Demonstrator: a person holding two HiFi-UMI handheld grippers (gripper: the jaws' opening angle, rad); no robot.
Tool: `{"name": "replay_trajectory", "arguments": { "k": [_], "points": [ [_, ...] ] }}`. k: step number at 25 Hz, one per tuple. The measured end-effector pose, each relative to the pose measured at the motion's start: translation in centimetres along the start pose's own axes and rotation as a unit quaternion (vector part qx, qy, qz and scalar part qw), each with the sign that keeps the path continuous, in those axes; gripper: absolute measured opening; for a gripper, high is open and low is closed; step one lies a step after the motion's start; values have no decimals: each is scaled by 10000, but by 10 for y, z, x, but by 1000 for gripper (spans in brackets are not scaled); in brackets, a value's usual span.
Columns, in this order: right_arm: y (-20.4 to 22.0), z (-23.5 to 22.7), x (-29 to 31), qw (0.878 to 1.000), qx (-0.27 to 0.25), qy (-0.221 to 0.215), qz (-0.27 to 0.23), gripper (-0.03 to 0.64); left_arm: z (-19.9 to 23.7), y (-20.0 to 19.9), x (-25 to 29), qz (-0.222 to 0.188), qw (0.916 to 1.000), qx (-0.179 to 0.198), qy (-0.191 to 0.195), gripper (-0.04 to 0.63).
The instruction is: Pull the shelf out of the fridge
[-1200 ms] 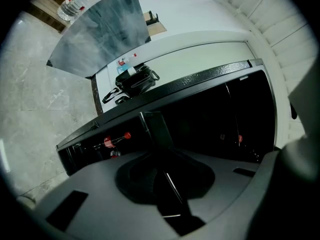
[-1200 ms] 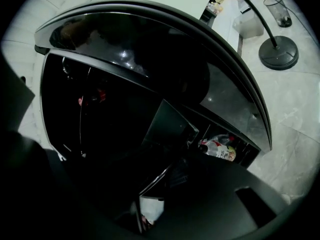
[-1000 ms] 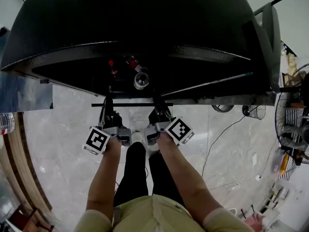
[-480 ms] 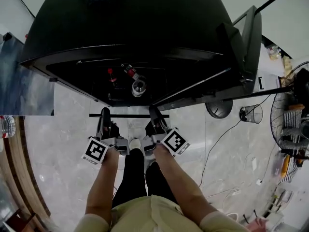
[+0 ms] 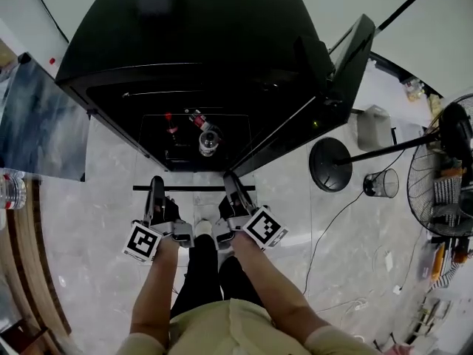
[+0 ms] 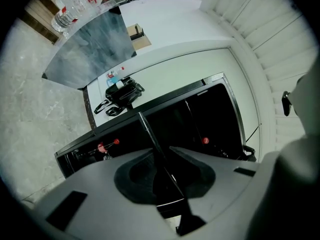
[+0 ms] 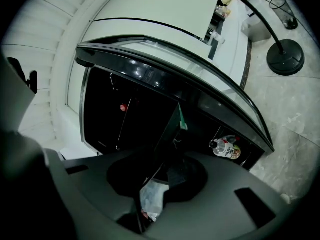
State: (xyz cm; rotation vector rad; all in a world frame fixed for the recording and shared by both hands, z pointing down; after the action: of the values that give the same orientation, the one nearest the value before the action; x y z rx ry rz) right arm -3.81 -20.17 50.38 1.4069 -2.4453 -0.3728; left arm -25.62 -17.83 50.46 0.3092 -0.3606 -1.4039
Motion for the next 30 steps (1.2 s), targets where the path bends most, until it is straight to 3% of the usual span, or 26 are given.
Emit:
{"name": "replay_trajectory", "arguments": {
  "k": [19,30],
  "points": [
    [-13,71,-64,9988,-222,-414,115,75,-71,-7,-65,-269,9992,35,297,74],
    [-15,103,-94,9964,-275,-748,292,81,-112,-17,-99,-421,9975,292,480,74]
  ]
}}
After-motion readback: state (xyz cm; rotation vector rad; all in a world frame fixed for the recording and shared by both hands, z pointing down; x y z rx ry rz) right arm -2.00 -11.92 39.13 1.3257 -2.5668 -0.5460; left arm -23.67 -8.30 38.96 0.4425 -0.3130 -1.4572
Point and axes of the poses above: the fingertips, and each gripper's own axes: x forward along the fingers, z to its left, y out of its underside, the point moved 3 cm from there along -x, backward along the fingers, and after that the axes turned 1 degree about x, right-handed, at the moved point
